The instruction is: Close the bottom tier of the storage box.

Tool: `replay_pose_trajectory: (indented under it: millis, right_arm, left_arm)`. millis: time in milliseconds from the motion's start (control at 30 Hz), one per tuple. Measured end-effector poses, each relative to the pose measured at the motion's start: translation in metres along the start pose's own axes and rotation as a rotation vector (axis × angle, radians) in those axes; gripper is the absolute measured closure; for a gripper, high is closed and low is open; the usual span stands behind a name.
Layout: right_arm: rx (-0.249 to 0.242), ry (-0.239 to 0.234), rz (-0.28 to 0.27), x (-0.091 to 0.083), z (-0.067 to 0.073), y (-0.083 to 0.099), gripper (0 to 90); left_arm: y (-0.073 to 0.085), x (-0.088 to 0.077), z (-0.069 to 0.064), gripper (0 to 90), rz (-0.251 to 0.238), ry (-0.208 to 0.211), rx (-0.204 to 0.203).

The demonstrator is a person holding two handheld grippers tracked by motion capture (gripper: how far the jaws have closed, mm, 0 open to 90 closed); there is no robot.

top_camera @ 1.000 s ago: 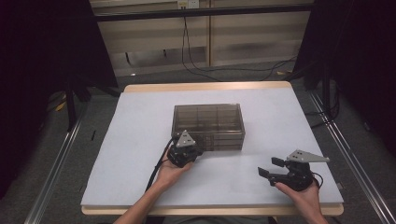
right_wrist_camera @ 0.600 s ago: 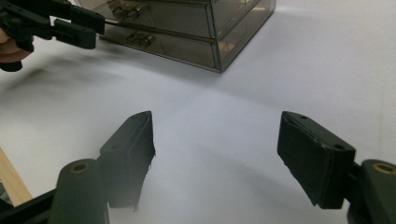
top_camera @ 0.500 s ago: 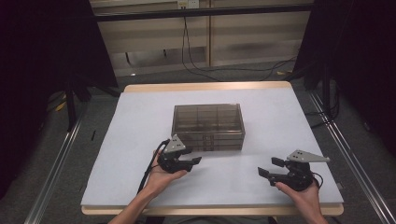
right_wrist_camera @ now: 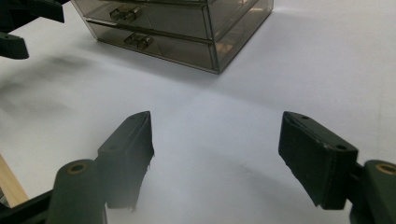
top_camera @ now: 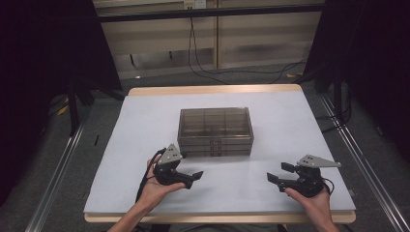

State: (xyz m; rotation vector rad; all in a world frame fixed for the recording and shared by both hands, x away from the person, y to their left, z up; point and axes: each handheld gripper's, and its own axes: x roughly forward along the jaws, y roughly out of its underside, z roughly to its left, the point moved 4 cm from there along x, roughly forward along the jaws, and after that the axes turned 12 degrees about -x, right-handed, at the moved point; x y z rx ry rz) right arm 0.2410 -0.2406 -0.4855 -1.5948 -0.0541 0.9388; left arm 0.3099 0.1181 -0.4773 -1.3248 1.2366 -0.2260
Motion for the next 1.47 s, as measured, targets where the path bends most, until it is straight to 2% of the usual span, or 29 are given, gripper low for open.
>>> replay_pose_trajectory:
  millis: [67, 133, 167, 200, 267, 300, 333, 433, 467, 533, 667, 800, 867, 900, 967, 1033, 1233, 1333, 1367, 1467]
  right_arm:
    - [0.000, 0.003, -0.003, -0.001, -0.001, 0.000, 26.1]
    - [0.001, 0.007, -0.003, -0.002, -0.001, 0.000, 26.1]
    - [0.003, 0.008, -0.004, -0.002, -0.001, 0.000, 26.1]
    - [0.006, 0.007, -0.005, -0.003, -0.001, 0.000, 26.2]
    - [0.005, 0.007, -0.004, -0.002, -0.001, 0.000, 26.1]
    - [0.002, 0.006, -0.003, -0.002, -0.001, 0.000, 26.1]
    - [0.002, 0.006, -0.003, -0.002, -0.001, 0.000, 26.1]
    - [0.002, 0.004, 0.000, -0.001, 0.000, 0.000, 26.1]
    - [0.001, 0.003, -0.003, -0.001, 0.000, 0.000, 26.1]
    - [0.002, 0.004, -0.003, -0.001, -0.001, 0.000, 26.0]
    - [0.005, 0.010, -0.001, -0.001, -0.001, 0.001, 26.0]
    - [0.003, 0.005, -0.001, -0.001, -0.001, 0.000, 25.9]
    - [0.006, 0.010, 0.001, -0.001, -0.001, 0.001, 25.8]
    - [0.006, 0.010, 0.001, -0.001, -0.001, 0.001, 25.8]
    - [0.007, 0.009, 0.001, -0.001, -0.002, 0.001, 25.7]
    - [0.008, 0.011, 0.002, -0.001, -0.002, 0.001, 25.2]
    - [0.008, 0.021, -0.001, -0.002, -0.003, 0.001, 24.1]
    - [0.007, 0.034, -0.004, -0.004, -0.003, 0.001, 22.4]
    - [0.007, 0.037, -0.005, -0.004, -0.003, 0.001, 21.0]
    - [0.004, 0.070, -0.004, -0.004, -0.007, 0.001, 17.6]
  left_arm:
    - [0.002, -0.004, 0.002, 7.1, -0.008, 0.005, -0.014]
    - [0.004, -0.009, 0.005, 5.8, -0.013, 0.002, -0.006]
    - [0.006, -0.011, 0.004, 5.8, -0.023, 0.000, -0.023]
    - [0.008, -0.013, 0.005, 5.8, -0.016, -0.002, -0.014]
    - [0.010, -0.017, 0.004, 5.7, -0.021, -0.003, -0.020]
    - [0.012, -0.018, 0.003, 5.3, -0.032, 0.014, -0.030]
    - [0.013, -0.020, 0.003, 5.3, -0.037, 0.008, -0.033]
    - [0.017, -0.027, 0.004, 5.1, -0.025, 0.011, -0.027]
    - [0.020, -0.032, 0.005, 5.1, -0.025, -0.001, -0.044]
    - [0.022, -0.036, 0.006, 5.1, -0.034, 0.006, -0.057]
    - [0.028, -0.047, 0.011, 5.0, -0.025, -0.028, -0.056]
    - [0.032, -0.059, 0.016, 5.0, -0.044, -0.051, -0.072]
    - [0.036, -0.065, 0.018, 5.0, -0.059, -0.058, -0.093]
    - [0.039, -0.067, 0.020, 5.0, -0.063, -0.070, -0.099]
    - [0.043, -0.072, 0.023, 5.0, -0.082, -0.122, -0.110]
    - [0.047, -0.074, 0.023, 5.0, -0.075, -0.106, -0.095]
    - [0.051, -0.089, 0.028, 4.5, -0.150, -0.133, -0.117]
    - [0.058, -0.093, 0.033, 4.2, -0.158, -0.143, -0.151]
    - [0.061, -0.094, 0.033, 3.9, -0.149, -0.134, -0.161]
    - [0.066, -0.093, 0.033, 3.9, -0.138, -0.131, -0.154]
